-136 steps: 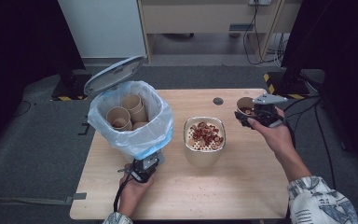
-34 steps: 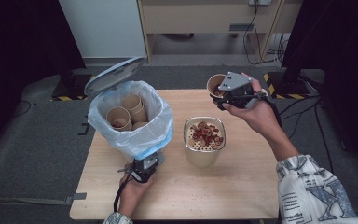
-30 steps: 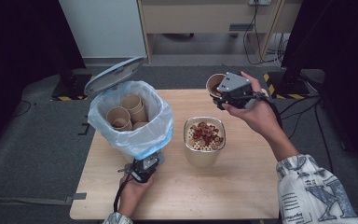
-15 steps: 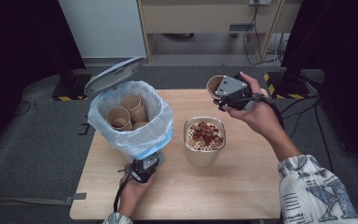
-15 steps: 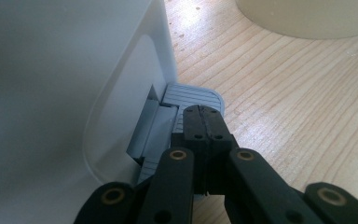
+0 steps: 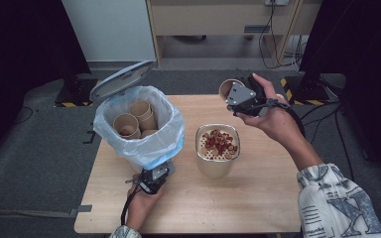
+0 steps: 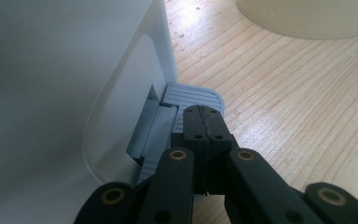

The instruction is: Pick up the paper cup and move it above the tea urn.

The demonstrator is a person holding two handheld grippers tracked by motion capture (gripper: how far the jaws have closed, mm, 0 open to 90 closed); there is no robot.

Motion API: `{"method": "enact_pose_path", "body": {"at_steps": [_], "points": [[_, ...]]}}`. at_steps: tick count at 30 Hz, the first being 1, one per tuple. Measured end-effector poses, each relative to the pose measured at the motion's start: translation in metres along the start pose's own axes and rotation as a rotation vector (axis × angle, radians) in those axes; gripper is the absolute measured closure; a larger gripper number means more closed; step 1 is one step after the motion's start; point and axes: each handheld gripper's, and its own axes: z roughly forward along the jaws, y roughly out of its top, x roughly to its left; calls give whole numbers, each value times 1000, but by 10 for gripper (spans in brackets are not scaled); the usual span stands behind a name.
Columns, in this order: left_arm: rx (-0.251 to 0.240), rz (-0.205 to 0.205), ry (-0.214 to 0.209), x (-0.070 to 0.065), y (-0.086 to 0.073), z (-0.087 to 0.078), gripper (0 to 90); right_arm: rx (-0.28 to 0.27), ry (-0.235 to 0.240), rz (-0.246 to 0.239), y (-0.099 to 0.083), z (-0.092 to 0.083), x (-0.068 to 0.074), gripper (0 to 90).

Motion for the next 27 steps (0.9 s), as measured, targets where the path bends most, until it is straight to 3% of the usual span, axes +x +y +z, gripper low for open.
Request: {"method": "enact_pose_path", "body": {"at_steps": [7, 15, 23, 27], "points": [[0, -1, -1, 0, 0, 0, 893, 15, -16, -44, 2, 0, 2, 318], [-1, -6, 1, 0, 0, 0, 893, 22, -27, -59, 5, -4, 0, 318], [-1, -3, -3, 0, 0, 0, 893, 54, -52, -146, 9, -4, 3, 318], [0, -3, -5, 0, 0, 0, 893, 67, -56, -164, 9, -5, 2, 318]]}}
